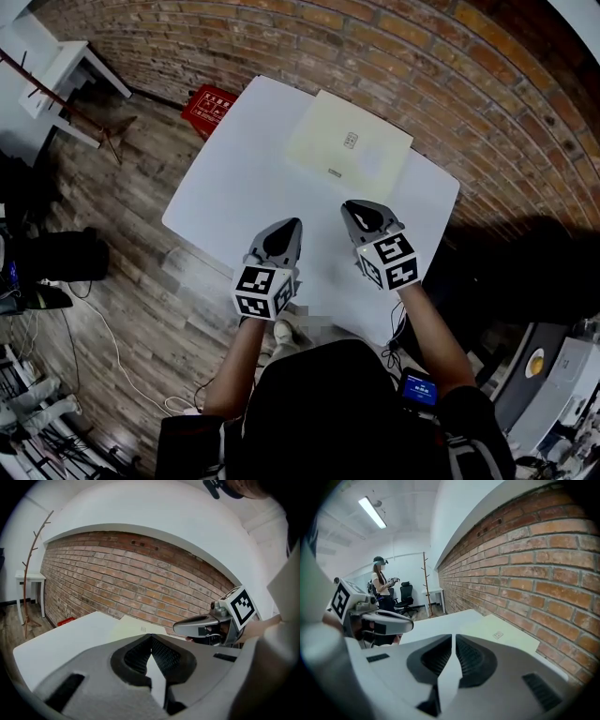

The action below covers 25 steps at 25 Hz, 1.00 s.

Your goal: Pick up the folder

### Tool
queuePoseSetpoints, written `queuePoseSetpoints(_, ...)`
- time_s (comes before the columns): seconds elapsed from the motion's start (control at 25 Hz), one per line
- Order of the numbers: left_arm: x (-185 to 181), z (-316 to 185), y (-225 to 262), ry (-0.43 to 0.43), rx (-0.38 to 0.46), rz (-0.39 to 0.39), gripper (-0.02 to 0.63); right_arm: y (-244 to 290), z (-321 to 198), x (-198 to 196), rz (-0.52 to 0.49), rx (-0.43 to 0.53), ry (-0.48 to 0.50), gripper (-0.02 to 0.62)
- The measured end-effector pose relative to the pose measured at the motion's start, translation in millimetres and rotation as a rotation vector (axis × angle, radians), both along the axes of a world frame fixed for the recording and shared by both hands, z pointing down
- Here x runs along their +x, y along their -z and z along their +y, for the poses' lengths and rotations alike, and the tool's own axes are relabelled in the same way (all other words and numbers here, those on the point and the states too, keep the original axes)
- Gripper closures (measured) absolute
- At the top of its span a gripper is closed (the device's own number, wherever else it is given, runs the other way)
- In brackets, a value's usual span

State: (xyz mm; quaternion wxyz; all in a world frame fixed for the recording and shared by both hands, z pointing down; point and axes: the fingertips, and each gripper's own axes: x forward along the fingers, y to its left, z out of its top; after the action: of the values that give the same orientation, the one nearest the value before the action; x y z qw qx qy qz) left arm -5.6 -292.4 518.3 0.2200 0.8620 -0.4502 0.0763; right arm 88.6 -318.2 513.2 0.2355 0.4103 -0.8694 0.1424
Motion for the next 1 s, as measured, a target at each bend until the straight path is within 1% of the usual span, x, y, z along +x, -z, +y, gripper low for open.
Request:
queuePoseSetpoints(0.12, -0.8, -5.9, -8.9, 0.016, -0.019, 0.011, 0.588, -12.4, -6.7, 0.5, 0.024, -0.022, 0.017, 0.565)
queuePoseSetpoints(0.56, 7.4, -14.5, -43.3, 0.027, -0.086, 0.029, 0.588, -57.2, -38.0, 16.1, 0.189, -0.053, 0.077, 0.563)
queuePoseSetpoints(0.8, 15.3, -18.4, -57.7, 0.027, -0.115, 0.048, 0.588, -71.8, -49.5, 14.2, 0.232, -0.066, 0.093, 0.560)
queuePoseSetpoints(0.84, 17.2, -18.8, -60.1, 0.024, -0.120, 0.049, 0.588, -75.8, -50.9, 15.3, 0.241, -0.071, 0.093, 0.554)
queuePoseSetpoints(0.96, 23.5, -19.5, -66.8, 0.016, -0.132, 0.054, 0.588, -88.6, -54.6, 20.3, 0.261, -0.095, 0.094, 0.503)
queuePoseSetpoints(1.0, 25.3, -19.8, -68.6, 0.014, -0.136, 0.056, 0.588, -92.3, -56.0, 22.0, 0.268, -0.100, 0.095, 0.498)
